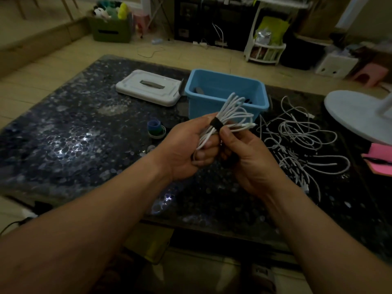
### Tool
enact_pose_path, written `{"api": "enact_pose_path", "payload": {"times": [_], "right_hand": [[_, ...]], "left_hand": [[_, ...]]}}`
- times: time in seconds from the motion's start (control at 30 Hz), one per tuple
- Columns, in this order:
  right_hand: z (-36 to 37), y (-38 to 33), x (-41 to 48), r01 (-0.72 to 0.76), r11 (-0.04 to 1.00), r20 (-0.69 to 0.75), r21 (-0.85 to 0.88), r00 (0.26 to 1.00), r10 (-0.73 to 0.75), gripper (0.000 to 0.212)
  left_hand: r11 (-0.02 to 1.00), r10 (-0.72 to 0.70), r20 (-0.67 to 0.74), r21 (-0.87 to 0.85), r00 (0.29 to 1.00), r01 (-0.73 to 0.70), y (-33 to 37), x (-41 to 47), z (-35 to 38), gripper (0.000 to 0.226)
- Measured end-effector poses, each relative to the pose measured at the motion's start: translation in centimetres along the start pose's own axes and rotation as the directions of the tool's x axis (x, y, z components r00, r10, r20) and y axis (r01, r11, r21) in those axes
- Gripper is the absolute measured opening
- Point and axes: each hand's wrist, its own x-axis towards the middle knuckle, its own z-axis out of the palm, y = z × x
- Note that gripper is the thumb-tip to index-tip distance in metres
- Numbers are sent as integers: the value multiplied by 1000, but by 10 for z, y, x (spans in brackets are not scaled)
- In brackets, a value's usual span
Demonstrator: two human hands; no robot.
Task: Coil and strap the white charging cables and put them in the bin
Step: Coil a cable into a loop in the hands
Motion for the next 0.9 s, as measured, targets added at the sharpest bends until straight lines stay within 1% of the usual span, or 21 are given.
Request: {"api": "enact_pose_path", "payload": {"times": [0.1,0.2,0.33,0.43,0.5,0.57,0.6,0.63,0.67,0.7,0.73,0.77,0.8,0.83,0.9], "right_hand": [[-4,-3,0,-48,999,52,-18,997,49,25],[-2,-5,-2,-63,998,85,11,994,62,20],[-1,-8,-4,-29,1000,65,9,998,28,12],[-1,-8,-4,-28,999,52,44,998,26,15],[-3,-6,-3,-18,999,32,38,999,17,24],[-6,-4,0,32,997,-2,-66,999,-32,24],[-7,-2,2,62,990,-28,-127,997,-66,19],[-7,0,2,85,983,-50,-160,994,-94,14],[-7,3,4,102,980,-75,-173,990,-116,12],[-4,3,3,102,981,-95,-163,988,-119,14],[-2,4,5,96,985,-119,-143,986,-114,17],[-1,5,6,85,989,-144,-120,984,-102,22],[-1,5,9,73,991,-164,-109,982,-90,25],[0,5,10,56,994,-183,-96,980,-73,27],[0,7,13,20,998,-223,-66,974,-34,27]], "left_hand": [[996,-68,128,-50,989,75,3,-4,-5,30],[988,-114,206,-81,972,133,5,-5,-7,30],[980,-167,202,-71,965,185,7,-4,-8,37],[968,-234,171,-47,957,245,8,-5,-8,41],[960,-273,104,-28,956,277,8,-5,-5,42],[964,-266,-47,5,963,266,8,-4,1,42],[971,-223,-163,53,961,234,7,-2,3,43],[973,-146,-278,131,949,188,6,0,6,43],[965,-39,-366,228,930,130,3,1,6,42],[939,85,-407,337,909,63,1,2,8,36],[887,215,-401,461,891,-6,-2,1,9,28],[803,334,-354,592,874,-67,-5,0,9,21],[695,422,-277,710,863,-112,-8,-2,8,15],[585,466,-193,799,863,-137,-11,-4,8,10],[399,479,-86,908,874,-129,-16,-5,6,19]]}}
